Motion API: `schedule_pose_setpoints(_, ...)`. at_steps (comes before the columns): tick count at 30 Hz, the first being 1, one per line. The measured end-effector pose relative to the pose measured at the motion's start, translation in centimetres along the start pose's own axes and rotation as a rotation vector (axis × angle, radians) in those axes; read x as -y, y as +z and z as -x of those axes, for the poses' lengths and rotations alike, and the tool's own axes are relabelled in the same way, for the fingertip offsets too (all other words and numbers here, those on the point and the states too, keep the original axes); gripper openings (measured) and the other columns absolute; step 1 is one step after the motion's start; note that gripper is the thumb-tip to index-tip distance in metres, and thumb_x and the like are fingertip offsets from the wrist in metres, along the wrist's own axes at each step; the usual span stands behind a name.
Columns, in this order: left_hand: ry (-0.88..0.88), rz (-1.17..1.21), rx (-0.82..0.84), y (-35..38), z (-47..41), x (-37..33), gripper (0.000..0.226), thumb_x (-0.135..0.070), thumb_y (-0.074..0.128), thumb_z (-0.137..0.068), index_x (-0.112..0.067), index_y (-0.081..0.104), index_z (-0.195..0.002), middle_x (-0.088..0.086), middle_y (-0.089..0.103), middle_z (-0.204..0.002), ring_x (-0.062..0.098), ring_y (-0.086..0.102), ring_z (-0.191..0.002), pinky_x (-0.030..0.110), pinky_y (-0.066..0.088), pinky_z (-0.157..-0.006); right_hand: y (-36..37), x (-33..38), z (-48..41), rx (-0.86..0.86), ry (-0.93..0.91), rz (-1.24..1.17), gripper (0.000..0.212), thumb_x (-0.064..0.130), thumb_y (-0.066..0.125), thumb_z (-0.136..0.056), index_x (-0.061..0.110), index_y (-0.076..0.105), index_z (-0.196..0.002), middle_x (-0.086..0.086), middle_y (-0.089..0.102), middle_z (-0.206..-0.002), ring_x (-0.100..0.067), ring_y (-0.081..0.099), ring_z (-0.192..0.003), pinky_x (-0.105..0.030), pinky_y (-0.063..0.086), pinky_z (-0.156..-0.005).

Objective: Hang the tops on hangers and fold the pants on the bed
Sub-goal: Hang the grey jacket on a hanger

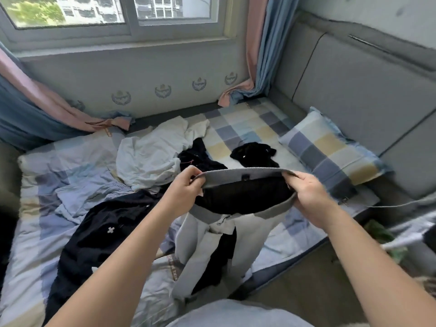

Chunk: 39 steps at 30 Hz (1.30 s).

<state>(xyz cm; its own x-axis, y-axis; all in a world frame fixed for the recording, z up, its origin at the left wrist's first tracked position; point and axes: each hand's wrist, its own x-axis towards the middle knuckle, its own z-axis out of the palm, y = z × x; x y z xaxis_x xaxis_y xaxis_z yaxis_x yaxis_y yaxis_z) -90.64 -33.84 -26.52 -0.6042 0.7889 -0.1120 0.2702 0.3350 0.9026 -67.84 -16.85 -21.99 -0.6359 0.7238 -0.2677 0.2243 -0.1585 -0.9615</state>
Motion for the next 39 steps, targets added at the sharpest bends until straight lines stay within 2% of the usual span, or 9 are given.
schedule_pose_setpoints(8,0.167,-0.194,0.507,9.4,0.9,-7.6,0.017,-0.028,0.081,-0.083,-0.023,0.066,-0.076,-0.013,0.059,-0.061,0.006,0.057,-0.06,0.02,0.044,-0.057,-9.3,-0.5,10.4,-0.283,0.109,-0.261,0.023,0.021,0.056,-0.1,0.005,0.073,-0.101,-0.014,0.076,-0.092,-0.024,0.073,-0.075,-0.033,0.058,-0.068)
schedule_pose_setpoints(11,0.247,-0.446,0.509,14.8,2.1,-9.5,0.024,-0.025,0.079,-0.082,-0.021,0.058,-0.072,-0.004,0.058,-0.068,0.017,0.055,-0.068,0.031,0.043,-0.063,-12.9,-1.6,16.0,-0.323,0.091,-0.322,0.007,0.017,0.069,-0.083,0.011,0.065,-0.084,-0.009,0.068,-0.076,-0.019,0.066,-0.063,-0.028,0.055,-0.057)
schedule_pose_setpoints(14,0.307,-0.534,0.441,20.5,5.0,-11.8,0.032,-0.025,0.077,-0.084,-0.025,0.047,-0.071,-0.005,0.052,-0.069,0.018,0.049,-0.066,0.029,0.035,-0.055,-16.4,-3.3,22.2,-0.417,0.054,-0.314,0.017,0.0,0.069,-0.076,0.012,0.061,-0.084,-0.005,0.066,-0.074,-0.016,0.064,-0.061,-0.025,0.053,-0.053)
schedule_pose_setpoints(18,0.375,-0.601,0.517,28.2,10.6,-14.5,0.044,-0.027,0.075,-0.087,-0.016,0.036,-0.069,-0.001,0.048,-0.067,0.021,0.047,-0.062,0.031,0.03,-0.052,-20.9,-6.8,31.5,-0.661,0.091,0.003,0.024,-0.01,0.068,-0.083,0.012,0.062,-0.087,-0.004,0.065,-0.078,-0.016,0.058,-0.07,-0.026,0.048,-0.065)
schedule_pose_setpoints(25,0.399,-0.463,0.884,41.4,23.4,-19.2,0.058,-0.034,0.08,-0.084,-0.013,0.028,-0.067,-0.003,0.033,-0.049,0.024,0.058,-0.041,0.025,0.035,-0.043,-28.2,-12.9,48.1,-1.034,0.265,0.336,0.026,0.012,0.074,-0.085,0.013,0.051,-0.074,-0.003,0.051,-0.067,-0.019,0.045,-0.063,-0.034,0.032,-0.061)
schedule_pose_setpoints(30,0.394,-0.408,1.19,50.0,32.8,-23.2,0.053,-0.043,0.076,-0.085,0.004,0.053,-0.085,0.003,0.052,-0.06,0.013,0.056,-0.043,0.027,0.047,-0.049,-31.6,-15.9,59.3,-1.324,0.22,0.335,0.036,0.013,0.075,-0.084,0.014,0.042,-0.07,0.001,0.04,-0.064,-0.017,0.038,-0.061,-0.034,0.029,-0.06)
schedule_pose_setpoints(33,0.478,-0.352,1.303,54.0,38.5,-26.5,0.045,-0.039,0.074,-0.089,-0.008,0.043,-0.074,-0.01,0.041,-0.045,0.006,0.048,-0.036,0.015,0.036,-0.042,-33.1,-16.0,65.6,-1.511,0.174,0.275,0.03,0.006,0.075,-0.085,0.018,0.048,-0.079,0.001,0.05,-0.069,-0.015,0.043,-0.064,-0.031,0.034,-0.06)
schedule_pose_setpoints(36,0.537,-0.173,1.362,58.1,43.8,-29.9,0.039,-0.027,0.074,-0.09,-0.004,0.046,-0.076,-0.004,0.047,-0.055,0.005,0.052,-0.041,0.019,0.042,-0.047,-34.3,-15.0,71.0,-1.682,0.139,0.297,0.028,0.002,0.075,-0.084,0.023,0.056,-0.08,0.004,0.061,-0.075,-0.011,0.052,-0.067,-0.015,0.039,-0.058)
schedule_pose_setpoints(39,0.658,0.008,1.334,61.6,48.9,-33.5,0.038,-0.016,0.07,-0.093,-0.014,0.04,-0.07,-0.003,0.044,-0.061,0.002,0.043,-0.042,0.017,0.039,-0.042,-35.8,-14.0,75.6,-1.829,0.158,0.362,0.03,0.007,0.077,-0.084,0.029,0.058,-0.076,0.005,0.066,-0.078,-0.012,0.057,-0.071,-0.016,0.042,-0.064)
